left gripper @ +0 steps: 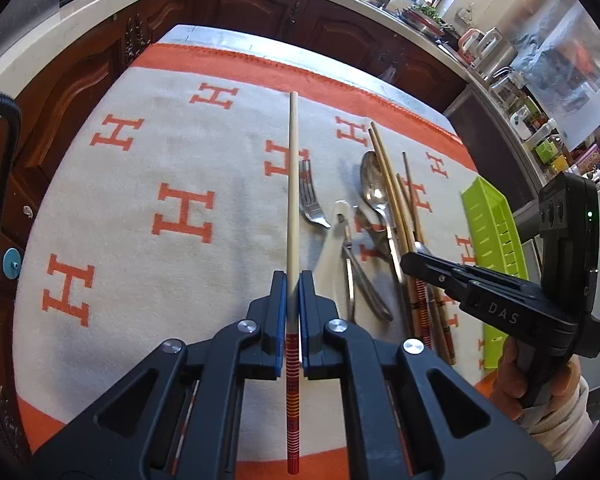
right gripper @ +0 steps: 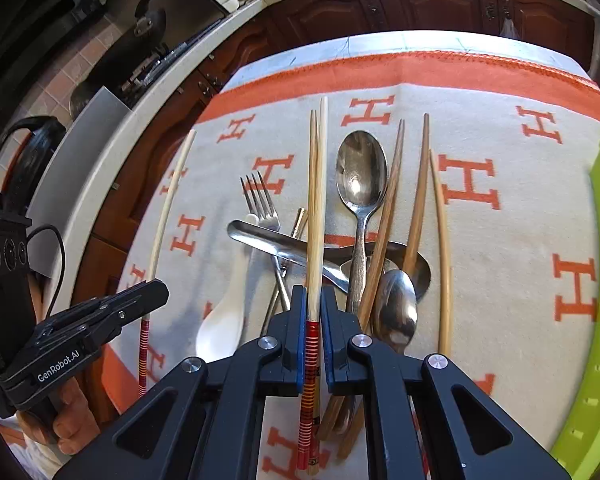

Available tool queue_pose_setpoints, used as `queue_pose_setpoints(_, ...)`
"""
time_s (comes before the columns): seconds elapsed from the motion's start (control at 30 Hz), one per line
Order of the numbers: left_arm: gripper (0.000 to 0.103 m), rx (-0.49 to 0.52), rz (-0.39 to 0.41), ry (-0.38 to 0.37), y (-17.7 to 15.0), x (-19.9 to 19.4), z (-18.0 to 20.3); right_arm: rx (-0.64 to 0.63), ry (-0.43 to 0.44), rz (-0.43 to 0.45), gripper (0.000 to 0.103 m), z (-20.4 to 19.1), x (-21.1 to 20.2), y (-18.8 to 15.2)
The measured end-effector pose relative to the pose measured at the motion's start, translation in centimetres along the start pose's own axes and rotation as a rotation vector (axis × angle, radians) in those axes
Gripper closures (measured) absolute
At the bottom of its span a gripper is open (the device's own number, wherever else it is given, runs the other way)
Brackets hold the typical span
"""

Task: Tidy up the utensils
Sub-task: 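Grasp a red-banded chopstick with the left tool while the right tool grasps another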

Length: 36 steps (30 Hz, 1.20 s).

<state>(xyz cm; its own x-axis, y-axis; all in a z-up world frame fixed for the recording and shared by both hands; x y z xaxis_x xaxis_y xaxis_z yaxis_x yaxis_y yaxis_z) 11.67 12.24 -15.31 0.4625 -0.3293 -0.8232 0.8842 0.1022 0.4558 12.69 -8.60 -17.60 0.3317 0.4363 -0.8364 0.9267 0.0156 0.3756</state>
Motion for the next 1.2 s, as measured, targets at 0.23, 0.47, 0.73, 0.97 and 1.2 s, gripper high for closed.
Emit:
queue_pose_setpoints(0.23, 0.099, 0.034, 0.009, -0.021, -0.3, -1.4, 2.6, -0.022, -0.040, -0.070, 0.096, 0.4, 0.8, -0.8)
queue_pose_setpoints(0.47, 0.099, 0.043, -0.014, -0.020, -1.4, -1.5, 3.9, 0.012, 0.001, -0.091, 0.096, 1.2, 1.1, -1.8)
queue_pose_setpoints(0.73, 0.099, 0.040, -0.035, -0.024, -1.5, -1.1, 4.0, 0.058, 0.056, -0.106, 0.095, 2.0, 1.3, -2.4)
queue_pose_setpoints(0.97, 0.099, 0.049, -0.040, -0.027, -1.3, -0.9, 4.1, 0.105, 0.113, -0.104, 0.085, 3.0, 0.8, -2.4)
queue_pose_setpoints(1.2, 0.099, 0.055, -0.048, -0.027, -1.3, -0.8, 4.2, 0.124, 0.126, -0.080, 0.089, 3.5, 0.1, -2.7)
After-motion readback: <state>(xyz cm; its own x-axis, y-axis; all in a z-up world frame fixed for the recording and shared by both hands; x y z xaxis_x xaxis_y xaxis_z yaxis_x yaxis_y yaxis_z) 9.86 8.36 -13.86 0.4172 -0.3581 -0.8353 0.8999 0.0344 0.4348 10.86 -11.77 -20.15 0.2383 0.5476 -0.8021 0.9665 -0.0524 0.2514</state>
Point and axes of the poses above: each gripper's, at about its wrist camera, not at the fingertips, and x roughly the way its jaws point, z to its right, y to its top, the point moved 2 cm from there along x, roughly the way its jaws point
